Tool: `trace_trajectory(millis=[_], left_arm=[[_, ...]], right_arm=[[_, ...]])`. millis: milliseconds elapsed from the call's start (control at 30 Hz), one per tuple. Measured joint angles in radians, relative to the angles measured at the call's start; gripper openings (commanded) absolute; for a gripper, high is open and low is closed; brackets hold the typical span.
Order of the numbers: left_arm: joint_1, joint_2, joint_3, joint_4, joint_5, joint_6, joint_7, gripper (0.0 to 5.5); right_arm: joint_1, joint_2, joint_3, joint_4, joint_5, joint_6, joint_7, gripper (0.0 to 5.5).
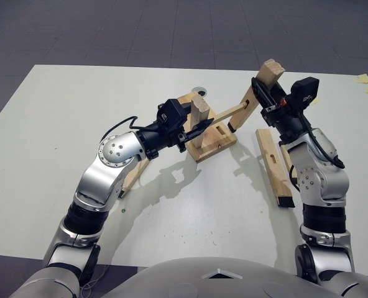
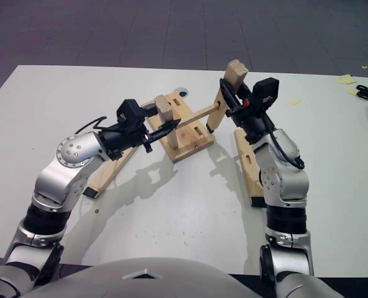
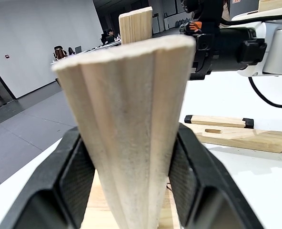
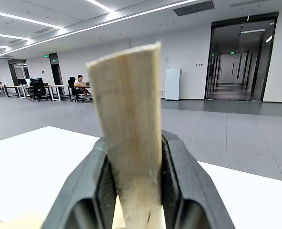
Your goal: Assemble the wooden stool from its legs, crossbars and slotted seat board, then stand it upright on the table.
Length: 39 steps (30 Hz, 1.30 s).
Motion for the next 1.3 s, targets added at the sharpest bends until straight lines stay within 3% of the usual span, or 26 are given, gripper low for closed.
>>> trace_trajectory(millis=[133,333,500,900,1300], left_arm=[[0.0,-0.002,-0.001,0.003,0.001,-0.005,0.0,2.04],[-0.001,-0.004,-0.008,0.015,0.004,-0.006,0.001,2.04],[-0.001,-0.004,-0.009,0.019,0.004,-0.006,0.002,2.04],[0.002,0.0,-0.011,0.016,0.005,-0.034,0.0,2.04],[0.015,0.0,-0.013,0.018,0.006,-0.044,0.002,2.04]], right_arm=[[0.0,-0.023,0.01,-0.026,-0.021,0.0,0.005,1.04],[0.031,0.003,0.089,0.039,-0.224,-0.225,-0.001,1.04],[0.034,0.036,0.094,0.074,-0.259,-0.277,-0.013,1.04],[0.036,-0.066,0.071,-0.066,-0.124,-0.041,0.004,1.04],[0.036,-0.053,0.043,-0.117,-0.099,0.038,-0.002,1.06]])
